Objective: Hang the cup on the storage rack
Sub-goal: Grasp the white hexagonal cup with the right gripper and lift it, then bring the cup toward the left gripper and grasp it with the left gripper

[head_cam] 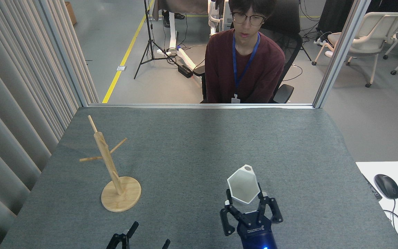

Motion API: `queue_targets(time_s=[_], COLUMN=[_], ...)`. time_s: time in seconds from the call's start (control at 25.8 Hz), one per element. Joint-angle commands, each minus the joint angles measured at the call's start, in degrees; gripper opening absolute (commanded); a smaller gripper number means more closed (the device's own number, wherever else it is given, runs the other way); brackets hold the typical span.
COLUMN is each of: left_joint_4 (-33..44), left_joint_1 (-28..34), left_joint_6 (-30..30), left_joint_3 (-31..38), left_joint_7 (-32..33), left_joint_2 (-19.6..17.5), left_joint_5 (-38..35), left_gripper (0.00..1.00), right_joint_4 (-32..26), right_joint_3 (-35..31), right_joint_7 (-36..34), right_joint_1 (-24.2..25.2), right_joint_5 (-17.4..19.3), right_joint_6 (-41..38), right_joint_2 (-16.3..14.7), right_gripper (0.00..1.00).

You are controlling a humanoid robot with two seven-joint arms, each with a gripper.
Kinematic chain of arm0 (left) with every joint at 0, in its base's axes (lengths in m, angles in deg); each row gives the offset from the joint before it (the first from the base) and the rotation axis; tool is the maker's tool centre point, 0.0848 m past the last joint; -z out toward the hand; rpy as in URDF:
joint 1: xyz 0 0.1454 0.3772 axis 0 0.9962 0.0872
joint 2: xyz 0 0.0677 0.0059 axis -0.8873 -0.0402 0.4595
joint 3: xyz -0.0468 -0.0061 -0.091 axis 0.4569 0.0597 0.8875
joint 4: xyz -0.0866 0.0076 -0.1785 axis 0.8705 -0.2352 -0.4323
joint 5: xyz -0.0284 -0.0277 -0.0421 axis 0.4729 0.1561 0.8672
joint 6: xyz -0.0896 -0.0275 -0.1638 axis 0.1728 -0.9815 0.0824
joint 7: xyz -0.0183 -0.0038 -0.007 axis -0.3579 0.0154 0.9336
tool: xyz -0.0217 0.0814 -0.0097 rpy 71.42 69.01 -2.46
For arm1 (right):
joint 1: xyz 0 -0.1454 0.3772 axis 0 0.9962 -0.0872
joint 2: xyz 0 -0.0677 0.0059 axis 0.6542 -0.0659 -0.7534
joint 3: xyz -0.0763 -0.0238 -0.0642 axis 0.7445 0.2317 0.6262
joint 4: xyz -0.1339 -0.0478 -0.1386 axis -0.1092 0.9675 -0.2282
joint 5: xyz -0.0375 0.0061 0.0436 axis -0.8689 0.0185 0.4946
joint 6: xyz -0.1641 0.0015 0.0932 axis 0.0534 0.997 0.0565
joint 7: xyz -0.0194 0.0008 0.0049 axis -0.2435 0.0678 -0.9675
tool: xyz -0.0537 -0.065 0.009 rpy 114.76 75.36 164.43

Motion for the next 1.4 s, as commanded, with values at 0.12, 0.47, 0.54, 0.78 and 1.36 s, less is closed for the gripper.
queue_targets(time_s=[0.12,0.47,0.54,0.78,1.36], left_joint_4=[-1.1,-1.6,-1.7,-2.7,-3.8], left_joint_1=[-0.8,-2.2,-2.4,-3.2,-3.8], left_joint_6=[-0.1,-1.4,-1.4,-1.4,-1.4], left_joint_3=[-1.9,-6.2,-6.6,-7.2,-6.7], left_joint_7=[0.4,0.7,0.7,0.7,0.7], left_joint_2=[0.5,1.3,1.4,1.8,2.0], left_joint_5=[-3.4,-6.3,-6.7,-8.0,-8.0], left_gripper=[1.00,0.99,1.00,1.00,1.00], right_joint_4=[-0.5,0.3,0.6,0.6,-0.1], right_joint_3=[10.2,14.4,15.5,19.7,16.4], right_joint_7=[0.1,0.1,0.1,-0.1,-0.7], right_joint_1=[1.3,1.5,1.5,1.7,3.5], right_joint_5=[-2.6,-4.0,-4.1,-5.8,-6.1], right_joint_6=[4.3,5.2,5.4,6.5,6.0], right_joint_2=[0.6,0.9,1.0,1.2,0.6], right_gripper=[0.53,0.53,0.53,0.53,0.53])
